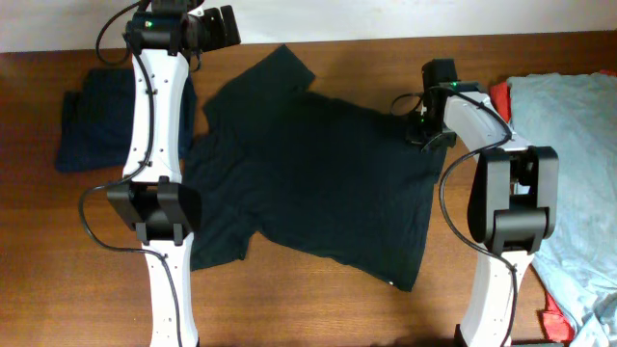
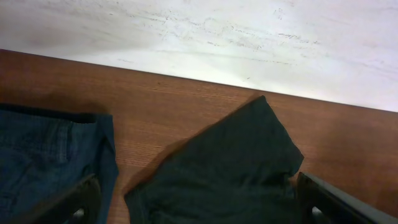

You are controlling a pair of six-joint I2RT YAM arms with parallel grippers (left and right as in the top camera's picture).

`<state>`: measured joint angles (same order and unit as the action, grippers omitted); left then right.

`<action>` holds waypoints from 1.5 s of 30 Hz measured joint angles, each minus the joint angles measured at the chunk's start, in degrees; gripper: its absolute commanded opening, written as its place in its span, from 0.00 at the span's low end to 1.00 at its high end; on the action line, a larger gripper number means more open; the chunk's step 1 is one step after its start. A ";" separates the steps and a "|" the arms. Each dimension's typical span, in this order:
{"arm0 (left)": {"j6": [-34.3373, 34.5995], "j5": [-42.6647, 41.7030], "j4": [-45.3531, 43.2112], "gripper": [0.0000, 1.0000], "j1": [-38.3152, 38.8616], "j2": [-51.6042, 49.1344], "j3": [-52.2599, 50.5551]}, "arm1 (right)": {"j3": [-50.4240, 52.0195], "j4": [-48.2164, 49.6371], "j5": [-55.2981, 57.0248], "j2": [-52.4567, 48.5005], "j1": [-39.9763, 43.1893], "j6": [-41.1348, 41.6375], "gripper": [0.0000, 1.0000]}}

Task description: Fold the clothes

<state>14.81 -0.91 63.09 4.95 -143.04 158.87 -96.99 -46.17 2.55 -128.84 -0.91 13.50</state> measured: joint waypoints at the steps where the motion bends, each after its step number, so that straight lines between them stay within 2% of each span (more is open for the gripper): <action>1: 0.00 0.00 0.00 0.99 0.00 0.00 0.00 | -0.13 0.35 -0.02 -0.11 0.20 0.00 0.04; 13: -0.02 0.00 0.00 0.99 0.00 0.00 0.00 | -1.09 10.40 0.15 -2.01 5.33 -2.05 0.04; 22: -0.02 0.00 0.00 0.99 0.00 0.00 0.00 | -1.01 20.92 2.23 -3.82 5.57 -3.91 0.04; 25: 0.00 0.00 0.00 0.99 0.00 0.00 0.00 | -1.33 22.05 2.64 -4.31 5.60 -4.61 0.07; 29: 0.00 0.02 0.00 0.99 0.00 0.00 0.00 | -5.66 15.39 1.22 -5.07 5.64 -5.05 0.21; 36: -0.02 0.00 -0.02 0.99 0.00 0.00 0.00 | -20.22 -2.82 -1.70 -4.76 5.64 -5.33 0.31; 45: -0.02 0.02 0.00 0.99 0.00 0.00 0.00 | -37.33 -29.27 -2.64 1.44 6.97 -5.03 0.33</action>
<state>14.79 -0.89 63.09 4.95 -143.04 158.87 -134.32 -75.44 -0.10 -127.39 6.07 8.47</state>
